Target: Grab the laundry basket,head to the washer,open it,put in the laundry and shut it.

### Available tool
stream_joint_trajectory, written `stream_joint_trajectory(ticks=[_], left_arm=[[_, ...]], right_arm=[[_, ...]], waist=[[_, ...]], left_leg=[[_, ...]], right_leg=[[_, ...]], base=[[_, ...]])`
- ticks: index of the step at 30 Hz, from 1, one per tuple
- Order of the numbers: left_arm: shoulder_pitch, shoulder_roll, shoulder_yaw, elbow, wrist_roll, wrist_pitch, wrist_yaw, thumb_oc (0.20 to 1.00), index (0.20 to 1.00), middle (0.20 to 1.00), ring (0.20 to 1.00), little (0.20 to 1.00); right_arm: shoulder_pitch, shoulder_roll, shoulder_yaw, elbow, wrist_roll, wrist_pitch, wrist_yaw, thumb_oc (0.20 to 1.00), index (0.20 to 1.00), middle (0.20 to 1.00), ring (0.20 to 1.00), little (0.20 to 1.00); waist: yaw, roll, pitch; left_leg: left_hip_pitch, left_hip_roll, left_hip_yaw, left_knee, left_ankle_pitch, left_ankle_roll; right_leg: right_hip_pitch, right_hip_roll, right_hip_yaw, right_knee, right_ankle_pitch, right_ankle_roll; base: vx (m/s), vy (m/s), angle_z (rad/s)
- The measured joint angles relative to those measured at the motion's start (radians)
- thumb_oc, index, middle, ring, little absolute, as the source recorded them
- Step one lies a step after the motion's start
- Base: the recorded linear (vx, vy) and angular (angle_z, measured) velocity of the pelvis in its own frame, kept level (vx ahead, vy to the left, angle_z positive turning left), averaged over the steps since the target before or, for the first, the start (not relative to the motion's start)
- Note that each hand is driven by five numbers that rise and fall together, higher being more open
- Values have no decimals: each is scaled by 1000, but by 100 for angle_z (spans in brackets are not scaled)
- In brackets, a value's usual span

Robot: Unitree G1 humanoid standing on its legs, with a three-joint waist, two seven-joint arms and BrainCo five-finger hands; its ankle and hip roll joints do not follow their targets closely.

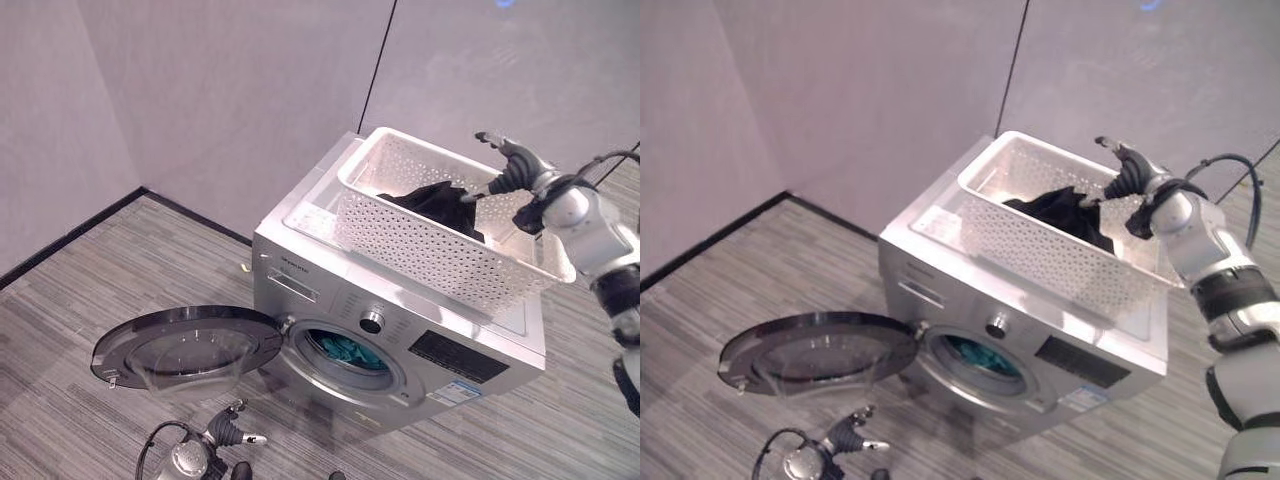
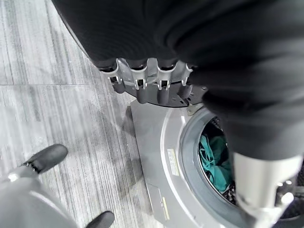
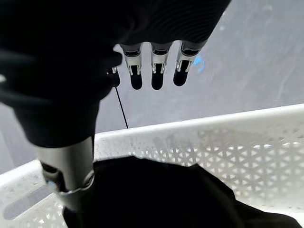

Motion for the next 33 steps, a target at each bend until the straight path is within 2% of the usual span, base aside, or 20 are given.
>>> stream_joint_trajectory(ticks=[5,10,21,24,26,27,29,30,32,33], left_arm=[[1,2,-1,2,-7,0,4,1000,1000,1000,1000,1000],[1,4,-1,2,-7,0,-1,1000,1000,1000,1000,1000],[-4,8,-8,4,-16,0,-4,1000,1000,1000,1000,1000],[-2,27,-11,-10,-27,0,-7,1000,1000,1000,1000,1000],[-16,40,-27,-12,-34,-1,-7,1000,1000,1000,1000,1000],[-29,45,-35,-14,-37,0,-7,1000,1000,1000,1000,1000],[-25,51,-50,-13,-41,0,-7,1000,1000,1000,1000,1000],[-33,47,-50,-13,-44,0,-7,1000,1000,1000,1000,1000],[-43,41,-76,-9,-46,0,-4,1000,1000,1000,1000,1000],[-53,39,-86,-9,-46,0,-3,1000,1000,1000,1000,1000]], right_arm=[[-50,3,58,71,5,0,28,1000,1000,1000,1000,1000],[-56,2,93,83,4,3,79,1000,1000,1000,1000,1000],[-84,44,193,251,-3,9,149,1000,1000,1000,1000,1000],[-96,42,247,253,-31,10,175,1000,1000,1000,1000,1000],[-102,38,246,281,-35,9,191,1000,1000,1000,1000,1000],[-123,21,244,286,-34,5,211,1000,1000,1000,1000,1000],[-142,11,222,307,-34,6,205,1000,1000,1000,1000,1000],[-149,11,220,318,-34,7,204,1000,1000,1000,1000,1000],[-180,-9,199,343,-34,5,206,1000,1000,1000,1000,1000],[-183,-19,198,352,-34,5,207,1000,1000,1000,1000,1000]], waist=[[22,-3,1],[27,-12,6],[42,-27,17],[71,-29,40],[91,3,84],[87,0,92],[98,16,104],[97,9,110],[106,33,132],[104,36,135]], left_leg=[[-37,8,-31,4,10,-14],[-51,14,-57,4,15,-22],[-108,41,-109,4,29,-42],[-134,58,-123,4,42,-63],[-174,63,-161,4,58,-80],[-181,68,-171,4,59,-80],[-205,70,-175,4,68,-88],[-207,75,-177,4,69,-89],[-236,76,-188,4,77,-92],[-241,75,-198,4,80,-95]], right_leg=[[-20,11,-32,1,-3,-9],[-21,19,-56,8,-5,-15],[-50,51,-108,0,-11,-37],[-69,72,-118,0,-12,-48],[-91,87,-151,6,-11,-53],[-93,88,-162,4,-9,-56],[-116,96,-164,8,-6,-60],[-118,97,-166,8,-3,-64],[-141,103,-172,2,1,-69],[-142,104,-183,3,1,-69]], base=[[20,-52,16],[37,-49,17],[17,-74,13],[-11,-101,17],[-81,-109,38],[-54,-33,19],[-55,-32,8],[-62,-32,1],[-42,-22,10],[-32,-19,18]])
